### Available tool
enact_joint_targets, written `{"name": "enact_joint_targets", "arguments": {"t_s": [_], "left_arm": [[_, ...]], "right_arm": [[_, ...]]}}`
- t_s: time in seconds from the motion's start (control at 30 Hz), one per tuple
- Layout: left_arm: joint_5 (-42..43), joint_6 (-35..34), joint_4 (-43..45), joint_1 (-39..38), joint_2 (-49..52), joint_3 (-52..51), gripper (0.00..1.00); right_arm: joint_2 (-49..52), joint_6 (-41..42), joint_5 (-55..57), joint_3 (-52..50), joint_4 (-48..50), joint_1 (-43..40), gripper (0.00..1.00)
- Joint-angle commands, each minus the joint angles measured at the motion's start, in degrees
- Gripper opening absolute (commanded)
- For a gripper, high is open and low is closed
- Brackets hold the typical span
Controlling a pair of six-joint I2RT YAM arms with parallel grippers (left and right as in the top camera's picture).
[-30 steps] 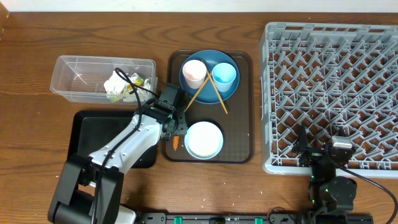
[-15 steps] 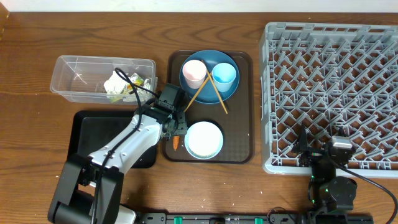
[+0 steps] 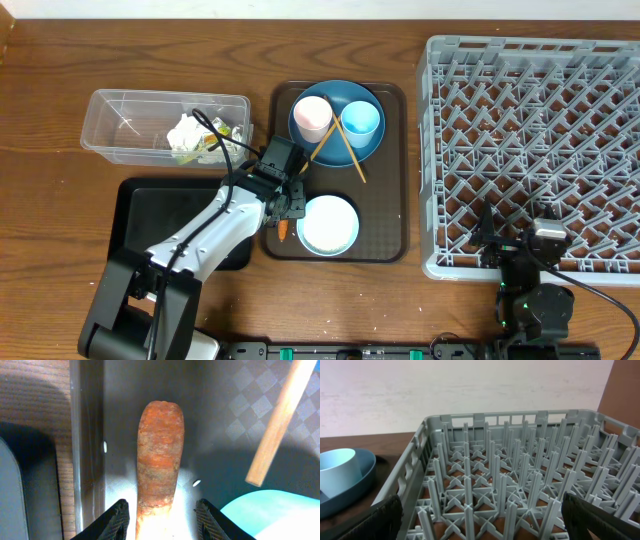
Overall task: Sort waste into correct bins and load items into the dishwasher rack
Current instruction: 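Close the left gripper on the carrot and lift it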
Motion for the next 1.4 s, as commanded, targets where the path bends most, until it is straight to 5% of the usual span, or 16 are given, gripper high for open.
{"name": "enact_joint_targets", "arguments": {"t_s": [0.0,0.7,0.87,1.1,1.37], "left_arm": [[-0.94,0.76,0.31,-0.07,0.66,-0.55,0.46],[-2.21,0.74,2.47,-0.04,7.5,-0.52,0.45],[-2.23,0.76,2.67,-0.04,7.37,-0.52,0.4],[-2.23,0.76,1.9,0.02,5.84,0.02,0.19],[-2.19,0.76,0.37,0.02,-2.03,0.02,0.14]], "right_arm": [[-0.22,0.79,0.39,-0.11,-0.17,0.83,0.99],[-0.22,0.79,0.39,-0.11,-0.17,0.83,0.99],[-0.22,0.79,0.39,-0.11,-0.17,0.83,0.99],[-0.22,0.79,0.39,-0.11,-0.17,0.83,0.99],[-0.22,0.79,0.39,-0.11,-0.17,0.83,0.99]]}}
